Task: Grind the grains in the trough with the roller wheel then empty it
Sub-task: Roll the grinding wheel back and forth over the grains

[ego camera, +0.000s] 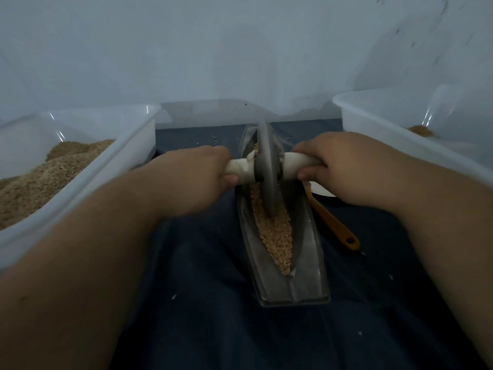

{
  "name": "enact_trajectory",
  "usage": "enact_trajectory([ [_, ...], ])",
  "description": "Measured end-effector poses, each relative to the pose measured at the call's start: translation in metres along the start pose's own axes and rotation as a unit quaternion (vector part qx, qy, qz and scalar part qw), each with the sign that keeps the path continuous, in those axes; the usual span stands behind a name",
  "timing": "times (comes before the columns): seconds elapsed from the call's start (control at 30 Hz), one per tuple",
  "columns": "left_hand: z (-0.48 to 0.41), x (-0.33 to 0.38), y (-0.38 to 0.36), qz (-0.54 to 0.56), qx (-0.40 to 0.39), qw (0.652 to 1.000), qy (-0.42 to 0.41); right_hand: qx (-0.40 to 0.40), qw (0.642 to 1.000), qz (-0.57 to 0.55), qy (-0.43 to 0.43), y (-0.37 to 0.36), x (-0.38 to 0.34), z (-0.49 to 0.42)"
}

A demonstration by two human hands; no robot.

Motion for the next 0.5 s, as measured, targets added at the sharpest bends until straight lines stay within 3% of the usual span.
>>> enact_trajectory([
  [0.1, -0.007, -0.002, 0.002, -0.06, 0.109, 0.991, 0.036, 0.08, 0.996, 0.03, -0.021, 0.001, 0.004, -0.009],
  [0.23, -0.01, -0.003, -0.002, -0.07, 0.138, 0.986, 0.059, 0.135, 0.99, 0.044, -0.015, 0.004, 0.003, -0.012],
  [0.33, -0.009, -0.003, -0.001, -0.06, 0.095, 0.993, 0.036, 0.106, 0.993, 0.052, -0.021, 0.004, 0.002, -0.01],
  [0.5, 0.006, 0.0, -0.008, 0.015, -0.09, 0.996, -0.006, -0.022, 0.999, 0.035, 0.005, 0.001, -0.01, 0.007],
])
Point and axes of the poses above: each hand's wrist, its own z-axis away from the middle knuckle, its own y-axis out of the back of the hand, x = y × z, the point moved 9 cm from there along -z, towards the middle knuckle, and after that the axes turned 14 degrees about -x, right-handed, at the moved point
